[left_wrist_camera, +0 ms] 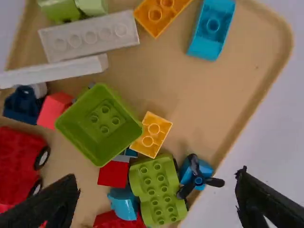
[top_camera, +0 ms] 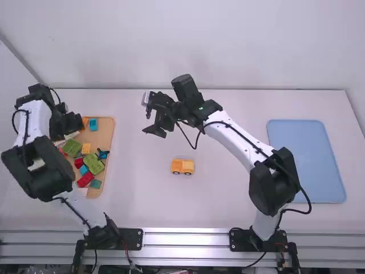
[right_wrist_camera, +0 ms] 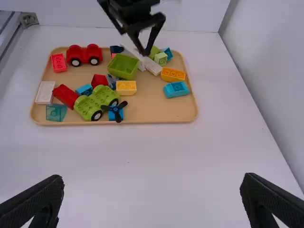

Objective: Assemble lego blocks to make yellow taxi

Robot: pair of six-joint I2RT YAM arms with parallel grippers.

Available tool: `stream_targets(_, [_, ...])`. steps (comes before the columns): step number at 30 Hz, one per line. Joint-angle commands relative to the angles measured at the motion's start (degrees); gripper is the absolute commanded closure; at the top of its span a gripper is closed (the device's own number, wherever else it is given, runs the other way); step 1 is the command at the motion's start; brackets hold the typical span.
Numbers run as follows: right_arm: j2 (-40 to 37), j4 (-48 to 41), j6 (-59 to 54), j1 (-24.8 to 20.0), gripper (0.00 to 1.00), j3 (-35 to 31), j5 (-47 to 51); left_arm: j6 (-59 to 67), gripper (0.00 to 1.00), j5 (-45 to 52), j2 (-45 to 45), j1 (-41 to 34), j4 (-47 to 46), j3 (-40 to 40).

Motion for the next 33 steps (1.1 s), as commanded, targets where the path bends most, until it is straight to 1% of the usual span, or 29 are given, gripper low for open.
stream_targets(1, [0.2, 0.0, 0.3, -0.3, 0.01, 1.7, -0.1, 3.6, 0.27, 0.8, 1.2, -0.3, 0.5, -2.7])
stream_targets(2, [0.2, 0.0, 0.3, -0.3, 0.01, 1.7, -0.1, 5.1, 0.27, 1.2, 1.4, -0.3, 1.2, -3.7])
stream_targets(3, [0.2, 0.0, 0.3, -0.1, 0.01, 1.7, -0.1, 9.7, 0.32, 2.8, 1.6, -0.4, 3.6, -6.4])
stream_targets(5, [0.2, 0.0, 0.3, -0.3, 0.01, 1.7, -0.1, 12.3, 0.34, 4.1, 1.6, -0.3, 6.1, -9.0])
stream_targets(6, [0.2, 0.0, 0.2, -0.3, 0.01, 1.7, -0.1, 13.2, 0.41, 4.9, 1.6, -0.3, 8.2, -10.9])
stream_targets(7, [0.2, 0.0, 0.1, -0.3, 0.01, 1.7, -0.1, 13.7, 0.45, 4.9, 1.6, -0.3, 9.5, -12.2])
stream_targets(12, [0.2, -0.1, 0.1, -0.1, 0.01, 1.7, 0.0, 13.7, 0.52, 2.5, 1.6, -0.3, 14.8, -17.1])
stream_targets(14, [0.2, -0.2, 0.1, -0.4, 0.01, 1.7, -0.1, 12.3, 0.51, 0.3, 1.6, -0.3, 16.0, -18.0])
stream_targets(15, [0.2, -0.2, 0.1, -0.5, 0.01, 1.7, -0.1, 10.7, 0.49, -2.3, 1.6, -0.3, 17.4, -18.8])
stream_targets(17, [0.2, -0.2, 0.1, -0.6, 0.01, 1.7, -0.1, 9.3, 0.47, -4.4, 1.6, -0.3, 18.8, -19.5])
stream_targets(20, [0.2, -0.2, 0.2, -0.6, 0.01, 1.7, -0.1, 10.6, 0.45, -3.3, 1.6, -0.3, 19.4, -19.9])
stream_targets(24, [0.2, -0.4, 0.2, -0.6, 0.01, 1.7, 0.3, 14.2, 0.48, 0.5, 1.6, -0.3, 21.1, -21.0])
stream_targets(27, [0.2, -0.4, 0.1, -0.5, 0.01, 1.7, 2.6, 13.9, 0.51, 0.2, 1.6, -0.3, 21.5, -21.9])
stream_targets(33, [0.2, -0.6, 0.3, -0.6, 0.01, 1.7, 2.6, 14.5, 0.50, 0.2, 1.6, -0.3, 24.9, -23.9])
